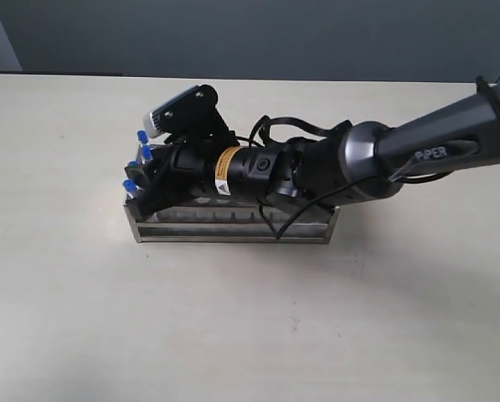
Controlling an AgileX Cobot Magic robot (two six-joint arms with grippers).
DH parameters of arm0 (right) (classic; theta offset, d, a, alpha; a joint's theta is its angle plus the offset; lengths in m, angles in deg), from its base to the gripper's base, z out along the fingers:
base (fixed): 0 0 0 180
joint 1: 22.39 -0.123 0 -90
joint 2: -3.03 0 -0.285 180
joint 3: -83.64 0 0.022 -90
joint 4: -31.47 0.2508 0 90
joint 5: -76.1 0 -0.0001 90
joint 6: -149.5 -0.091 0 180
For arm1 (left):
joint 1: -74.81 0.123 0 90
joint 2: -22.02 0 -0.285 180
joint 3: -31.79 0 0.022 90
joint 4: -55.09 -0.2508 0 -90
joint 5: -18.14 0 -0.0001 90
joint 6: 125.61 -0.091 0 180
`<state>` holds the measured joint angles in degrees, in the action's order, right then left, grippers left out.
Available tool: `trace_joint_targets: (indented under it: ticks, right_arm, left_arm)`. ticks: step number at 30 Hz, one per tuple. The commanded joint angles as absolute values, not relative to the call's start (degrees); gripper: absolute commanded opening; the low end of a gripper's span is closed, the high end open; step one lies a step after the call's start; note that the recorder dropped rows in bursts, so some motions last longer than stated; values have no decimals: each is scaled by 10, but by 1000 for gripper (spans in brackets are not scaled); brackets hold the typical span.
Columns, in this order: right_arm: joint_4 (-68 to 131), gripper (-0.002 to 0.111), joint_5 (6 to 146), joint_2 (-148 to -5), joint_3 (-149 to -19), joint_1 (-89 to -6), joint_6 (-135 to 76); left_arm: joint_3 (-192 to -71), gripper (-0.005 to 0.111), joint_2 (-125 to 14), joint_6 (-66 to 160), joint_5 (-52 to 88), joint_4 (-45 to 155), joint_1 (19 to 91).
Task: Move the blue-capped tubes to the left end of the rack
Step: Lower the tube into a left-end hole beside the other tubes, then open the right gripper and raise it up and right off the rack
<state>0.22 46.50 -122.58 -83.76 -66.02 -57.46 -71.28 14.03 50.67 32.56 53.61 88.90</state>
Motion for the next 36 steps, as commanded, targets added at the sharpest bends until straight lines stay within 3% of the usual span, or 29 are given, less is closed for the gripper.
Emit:
trace_joint_targets:
  ticks: [1,5,7,12,24,30,36]
  right_arm:
    - [-14,46,518,-1169,-835,-669,-532]
    - [-12,45,606,-1109,-835,-669,-516]
    - [-12,38,640,-1081,-835,-669,-516]
    - [-12,0,665,-999,-816,-669,-516]
    - [63,0,685,-679,-587,-606,-515]
    - [67,0,825,-595,-575,-601,-515]
    - [69,0,831,-575,-575,-601,-514]
  left_arm:
    - [-710,0,142,509,319,533,890]
    - [-710,0,142,509,319,533,890]
    - [-710,0,142,509,319,533,890]
    - [-710,0,142,509,319,533,890]
    - [-710,0,142,509,319,533,890]
    - [-710,0,142,509,319,533,890]
    - [-710,0,142,509,319,533,890]
